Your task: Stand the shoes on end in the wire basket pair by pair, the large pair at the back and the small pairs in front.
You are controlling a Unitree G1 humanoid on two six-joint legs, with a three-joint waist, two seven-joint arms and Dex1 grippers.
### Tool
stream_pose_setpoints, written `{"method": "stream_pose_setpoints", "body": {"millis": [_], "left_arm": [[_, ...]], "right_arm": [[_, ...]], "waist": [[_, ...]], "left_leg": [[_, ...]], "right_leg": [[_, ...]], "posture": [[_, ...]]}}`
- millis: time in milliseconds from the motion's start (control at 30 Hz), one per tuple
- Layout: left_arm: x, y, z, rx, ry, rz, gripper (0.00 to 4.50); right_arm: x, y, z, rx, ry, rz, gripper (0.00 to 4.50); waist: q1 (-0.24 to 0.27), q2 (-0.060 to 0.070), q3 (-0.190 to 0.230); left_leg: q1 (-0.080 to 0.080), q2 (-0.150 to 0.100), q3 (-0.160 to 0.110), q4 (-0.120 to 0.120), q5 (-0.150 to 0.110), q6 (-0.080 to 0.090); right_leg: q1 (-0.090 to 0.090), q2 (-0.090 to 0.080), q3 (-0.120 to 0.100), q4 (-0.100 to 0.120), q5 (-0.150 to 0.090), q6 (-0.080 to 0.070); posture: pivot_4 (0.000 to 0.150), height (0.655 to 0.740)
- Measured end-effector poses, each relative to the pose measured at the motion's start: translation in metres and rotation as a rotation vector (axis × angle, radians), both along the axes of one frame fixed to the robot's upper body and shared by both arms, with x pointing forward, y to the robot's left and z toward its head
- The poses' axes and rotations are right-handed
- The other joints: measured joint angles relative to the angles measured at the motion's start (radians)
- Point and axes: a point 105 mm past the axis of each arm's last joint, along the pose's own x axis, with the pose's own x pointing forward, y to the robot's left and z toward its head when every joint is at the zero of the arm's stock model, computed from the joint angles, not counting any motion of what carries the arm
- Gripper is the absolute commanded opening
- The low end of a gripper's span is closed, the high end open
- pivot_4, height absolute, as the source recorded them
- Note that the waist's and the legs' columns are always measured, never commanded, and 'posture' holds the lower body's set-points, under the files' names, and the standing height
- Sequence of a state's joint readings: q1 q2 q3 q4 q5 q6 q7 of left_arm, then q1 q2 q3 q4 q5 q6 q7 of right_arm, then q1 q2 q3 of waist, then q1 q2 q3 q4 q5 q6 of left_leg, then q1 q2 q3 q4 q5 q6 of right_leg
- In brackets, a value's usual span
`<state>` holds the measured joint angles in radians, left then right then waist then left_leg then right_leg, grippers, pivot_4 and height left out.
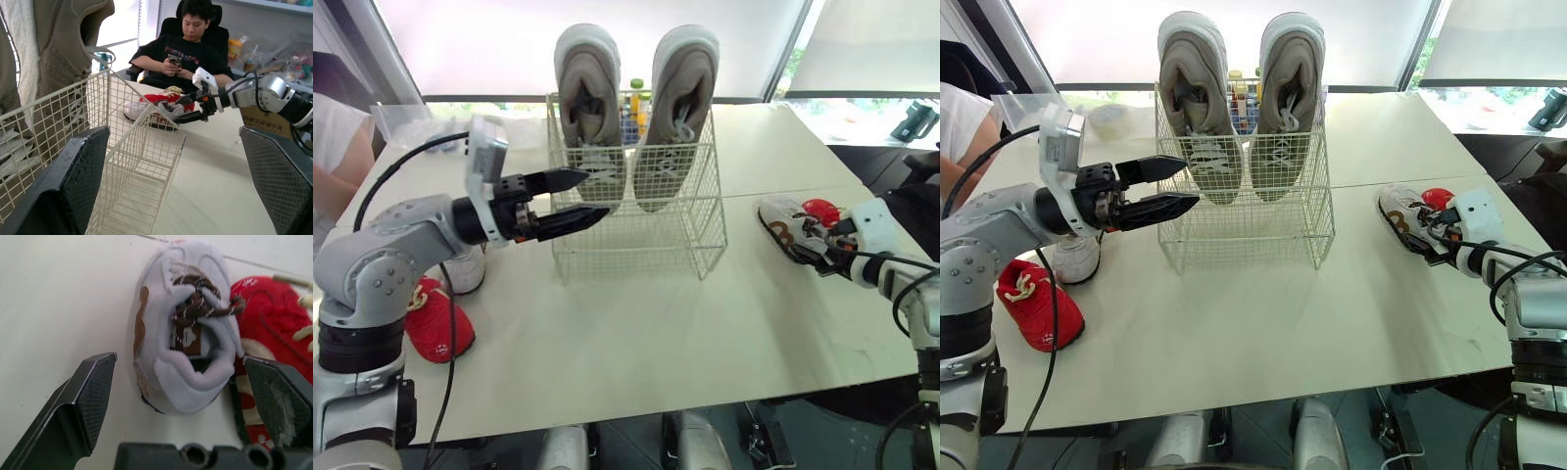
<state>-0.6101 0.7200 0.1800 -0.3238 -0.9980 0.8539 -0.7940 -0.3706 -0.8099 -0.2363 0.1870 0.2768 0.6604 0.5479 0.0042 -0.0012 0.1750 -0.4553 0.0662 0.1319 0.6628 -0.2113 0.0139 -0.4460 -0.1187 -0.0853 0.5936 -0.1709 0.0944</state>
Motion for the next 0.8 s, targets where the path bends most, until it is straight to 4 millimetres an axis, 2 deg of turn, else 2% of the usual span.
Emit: {"method": "stream_pose_setpoints", "body": {"millis": [167,267,300,333,467,533,567,700,767,800], "left_arm": [[0.002,0.0,0.0,0.001,-0.011,0.02,4.36],[0.003,-0.001,-0.001,0.001,-0.012,0.022,4.5],[0.003,-0.001,-0.001,0.001,-0.013,0.024,4.5],[0.004,-0.001,-0.001,0.0,-0.014,0.024,4.5],[0.004,-0.002,-0.001,-0.001,-0.018,0.026,4.5],[0.005,-0.002,-0.001,0.002,-0.02,0.031,4.5],[0.005,-0.002,-0.001,0.003,-0.021,0.032,4.5],[0.006,-0.003,0.002,-0.007,-0.03,0.029,4.5],[0.009,-0.004,0.006,-0.029,-0.027,0.033,4.5],[0.011,-0.003,0.008,-0.046,-0.02,0.036,4.5]], "right_arm": [[0.003,0.002,-0.007,0.024,0.019,-0.006,4.5],[0.008,0.005,-0.006,0.044,0.001,-0.008,3.7],[0.01,0.007,-0.006,0.052,-0.004,-0.006,3.33],[0.013,0.008,-0.004,0.061,-0.011,-0.006,2.72],[0.017,0.01,0.002,0.065,-0.03,-0.001,0.83],[0.017,0.01,0.002,0.066,-0.03,0.0,0.16],[0.017,0.01,0.002,0.066,-0.031,0.001,0.01],[0.018,0.01,0.007,0.06,-0.05,-0.003,0.01],[0.024,0.007,0.032,0.048,-0.137,-0.029,0.01],[0.028,0.005,0.053,0.043,-0.206,-0.044,0.01]], "waist": [[-0.001,0.0,0.0],[-0.002,0.0,0.0],[-0.002,0.0,0.0],[-0.003,0.0,0.0],[-0.004,0.0,0.0],[-0.003,0.0,0.0],[-0.003,0.0,0.0],[-0.003,0.001,0.0],[-0.004,0.005,0.003],[-0.005,0.006,0.004]], "left_leg": [[0.0,0.0,0.0,0.0,0.0,0.0],[0.0,0.0,0.0,0.0,0.0,0.0],[0.0,0.0,0.0,0.0,0.0,0.0],[0.0,0.0,0.0,0.0,0.0,0.0],[0.0,0.0,0.0,0.0,0.0,0.0],[0.0,0.0,0.0,0.0,0.0,0.0],[0.0,0.0,0.0,0.0,0.0,0.0],[0.0,0.0,0.0,0.0,0.0,0.0],[0.0,0.0,0.001,0.0,0.0,0.0],[-0.001,0.0,0.001,0.0,0.0,0.0]], "right_leg": [[0.0,0.0,0.0,0.0,0.0,0.0],[0.0,0.0,0.0,0.0,0.0,0.0],[0.0,0.0,0.0,0.0,0.0,0.0],[0.0,0.0,0.0,0.0,0.0,0.0],[0.0,0.0,0.0,0.0,0.0,0.0],[0.0,0.0,0.0,0.0,0.0,0.0],[0.0,0.0,0.0,0.0,0.0,0.0],[0.0,0.0,0.0,0.0,0.0,0.0],[0.0,0.0,0.0,0.0,0.0,0.001],[-0.001,0.0,0.0,0.0,0.0,0.001]], "posture": [[0.15,0.74],[0.15,0.74],[0.15,0.74],[0.15,0.74],[0.15,0.74],[0.15,0.74],[0.15,0.74],[0.15,0.74],[0.15,0.74],[0.15,0.74]]}}
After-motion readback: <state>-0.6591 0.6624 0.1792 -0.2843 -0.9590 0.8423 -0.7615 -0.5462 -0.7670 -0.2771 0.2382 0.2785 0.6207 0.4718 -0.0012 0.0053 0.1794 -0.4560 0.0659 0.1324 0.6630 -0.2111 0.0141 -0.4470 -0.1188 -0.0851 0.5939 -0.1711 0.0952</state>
